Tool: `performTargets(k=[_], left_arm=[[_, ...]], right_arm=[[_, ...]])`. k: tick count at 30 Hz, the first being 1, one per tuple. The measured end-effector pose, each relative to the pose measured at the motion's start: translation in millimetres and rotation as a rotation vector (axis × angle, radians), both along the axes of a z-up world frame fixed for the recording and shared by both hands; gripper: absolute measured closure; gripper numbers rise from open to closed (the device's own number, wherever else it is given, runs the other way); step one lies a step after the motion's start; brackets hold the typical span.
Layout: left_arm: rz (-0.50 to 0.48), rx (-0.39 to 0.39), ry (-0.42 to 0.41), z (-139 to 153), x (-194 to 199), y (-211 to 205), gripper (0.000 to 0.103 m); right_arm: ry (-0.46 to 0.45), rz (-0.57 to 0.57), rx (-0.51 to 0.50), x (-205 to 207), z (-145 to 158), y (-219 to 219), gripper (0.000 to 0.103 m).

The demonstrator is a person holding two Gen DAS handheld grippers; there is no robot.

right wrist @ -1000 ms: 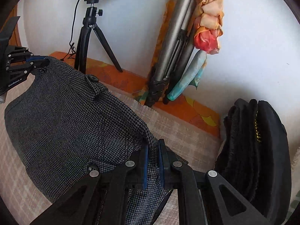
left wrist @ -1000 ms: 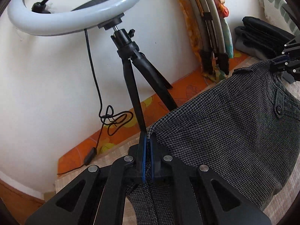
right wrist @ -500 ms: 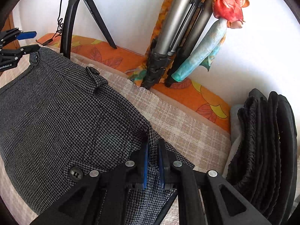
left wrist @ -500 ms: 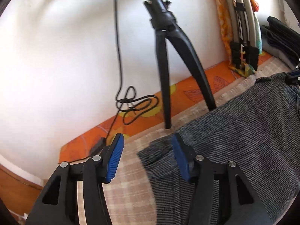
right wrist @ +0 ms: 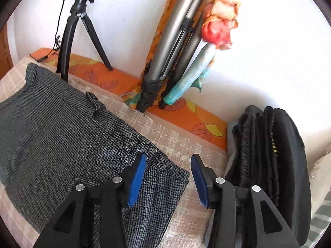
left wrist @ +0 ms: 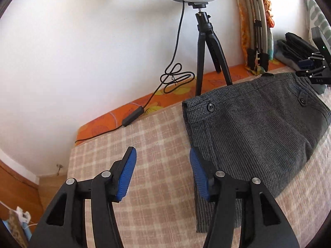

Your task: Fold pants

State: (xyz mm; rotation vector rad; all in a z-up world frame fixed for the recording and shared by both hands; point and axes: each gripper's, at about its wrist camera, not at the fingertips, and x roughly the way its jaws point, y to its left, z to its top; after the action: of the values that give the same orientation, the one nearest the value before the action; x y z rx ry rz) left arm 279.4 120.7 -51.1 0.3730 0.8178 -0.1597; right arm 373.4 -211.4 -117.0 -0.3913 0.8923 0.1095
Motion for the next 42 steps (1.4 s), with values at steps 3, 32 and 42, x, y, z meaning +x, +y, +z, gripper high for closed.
performTargets(k=[3, 32, 42], left_arm=[[-0.028, -0.040, 0.017, 4, -31, 5, 0.050], [-0.085, -0.239, 0.207, -82, -44, -44, 0.051], [-0.155, -0.312, 0.223, -50, -42, -44, 0.097]], right_arm=[[-0.051, 0.065, 0.055, -35, 22, 7, 0.046], [0.064, 0.533, -0.095, -141, -55, 141, 0.032], [0.026, 0.521, -0.151, -130, -30, 136, 0.094]])
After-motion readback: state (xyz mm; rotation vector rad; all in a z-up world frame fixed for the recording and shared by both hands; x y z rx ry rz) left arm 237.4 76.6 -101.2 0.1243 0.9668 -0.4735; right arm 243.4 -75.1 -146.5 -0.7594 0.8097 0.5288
